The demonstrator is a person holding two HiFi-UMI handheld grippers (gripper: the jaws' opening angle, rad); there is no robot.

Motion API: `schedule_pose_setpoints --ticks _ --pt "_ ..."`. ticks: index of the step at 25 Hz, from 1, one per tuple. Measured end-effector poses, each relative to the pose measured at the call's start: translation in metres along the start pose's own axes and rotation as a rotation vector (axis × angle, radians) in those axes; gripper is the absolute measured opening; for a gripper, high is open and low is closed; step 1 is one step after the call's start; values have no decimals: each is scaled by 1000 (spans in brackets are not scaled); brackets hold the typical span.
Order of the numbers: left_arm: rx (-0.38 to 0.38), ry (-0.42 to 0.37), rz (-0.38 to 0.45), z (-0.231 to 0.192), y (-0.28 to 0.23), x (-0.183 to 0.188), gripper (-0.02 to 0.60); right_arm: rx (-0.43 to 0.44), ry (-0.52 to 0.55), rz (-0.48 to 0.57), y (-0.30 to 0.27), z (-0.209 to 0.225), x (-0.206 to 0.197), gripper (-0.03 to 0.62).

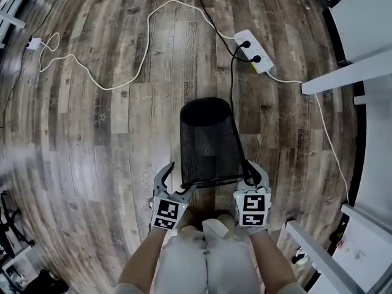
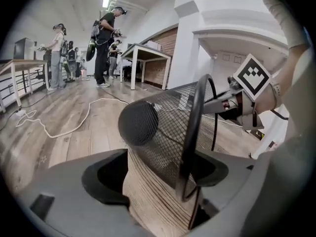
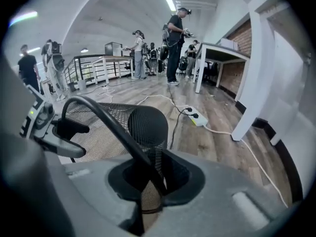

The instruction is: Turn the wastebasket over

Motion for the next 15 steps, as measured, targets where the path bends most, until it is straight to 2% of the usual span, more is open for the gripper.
schedule_pose_setpoints --ticks 4,7,15 --pt "-6 90 -9 1 12 5 370 3 -88 -73 5 -1 5 38" --pt "17 152 -25 -2 18 10 363 19 -124 -119 8 0 12 37" --pt "67 205 -119 -2 30 22 183 62 -191 -212 17 4 19 37"
Point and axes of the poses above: the fingertips, and each gripper's own axes: y backward along the fingers, z to its right, x out of its top, the point moved 9 cm from there along y, backward along the fingers, and after that the axes turned 7 degrees about -z, right-handed, at the moved point
